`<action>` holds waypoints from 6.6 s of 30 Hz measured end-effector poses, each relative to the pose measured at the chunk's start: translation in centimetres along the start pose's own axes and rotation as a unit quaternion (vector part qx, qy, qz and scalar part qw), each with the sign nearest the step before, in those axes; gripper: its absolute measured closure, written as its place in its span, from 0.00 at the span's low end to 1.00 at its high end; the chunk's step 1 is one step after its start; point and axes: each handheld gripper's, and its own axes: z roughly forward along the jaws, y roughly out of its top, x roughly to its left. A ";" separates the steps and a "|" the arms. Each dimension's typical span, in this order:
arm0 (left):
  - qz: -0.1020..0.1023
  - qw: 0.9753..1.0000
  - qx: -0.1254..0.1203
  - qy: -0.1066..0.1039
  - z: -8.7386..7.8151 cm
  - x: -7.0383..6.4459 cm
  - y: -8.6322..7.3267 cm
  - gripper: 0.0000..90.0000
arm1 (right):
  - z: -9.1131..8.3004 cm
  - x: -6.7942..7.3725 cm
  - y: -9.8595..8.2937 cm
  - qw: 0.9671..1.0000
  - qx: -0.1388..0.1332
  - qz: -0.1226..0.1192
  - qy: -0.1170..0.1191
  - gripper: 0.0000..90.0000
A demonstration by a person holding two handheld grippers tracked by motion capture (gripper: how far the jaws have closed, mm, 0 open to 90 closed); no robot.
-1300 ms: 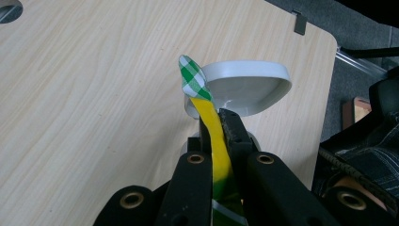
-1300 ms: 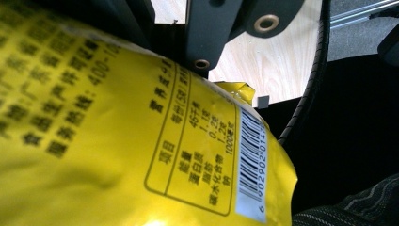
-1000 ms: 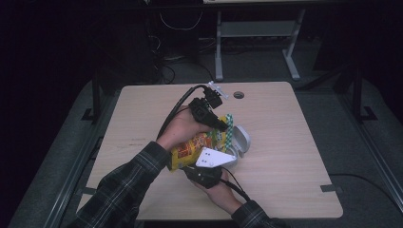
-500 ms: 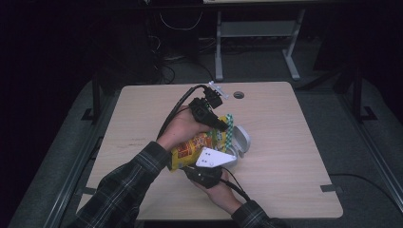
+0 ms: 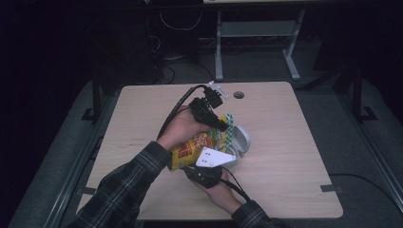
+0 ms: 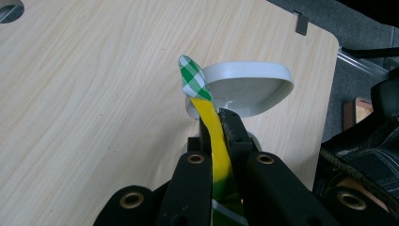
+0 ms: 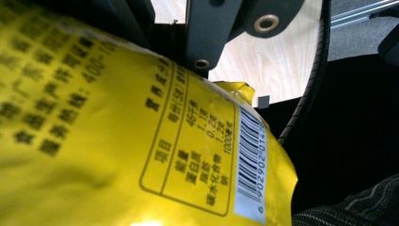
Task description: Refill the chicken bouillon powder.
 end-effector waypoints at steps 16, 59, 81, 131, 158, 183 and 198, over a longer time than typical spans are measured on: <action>-0.006 1.000 -0.002 0.006 -0.2 0.3 -0.1 1.00 | 0.3 -0.3 0.1 1.000 -0.001 -0.001 0.005 1.00; -0.011 1.000 -0.005 0.014 0.1 0.4 -0.2 1.00 | 0.4 -0.4 0.0 1.000 0.002 0.003 0.006 1.00; -0.013 1.000 -0.006 0.017 0.1 0.4 -0.4 1.00 | 0.5 -0.3 0.1 1.000 0.003 0.006 0.006 1.00; -0.014 1.000 -0.004 0.023 0.3 0.4 -0.3 1.00 | 0.5 -0.3 0.1 1.000 0.003 0.007 0.004 1.00; -0.015 1.000 -0.003 0.025 0.3 0.3 -0.2 1.00 | 0.4 -0.3 0.2 1.000 0.002 0.012 0.005 1.00; -0.016 1.000 -0.003 0.027 0.4 0.3 -0.1 1.00 | 0.5 -0.3 0.3 1.000 0.002 0.015 0.004 1.00; -0.014 1.000 -0.003 0.028 0.4 0.2 -0.1 1.00 | 0.5 -0.3 0.3 1.000 0.001 0.018 0.004 1.00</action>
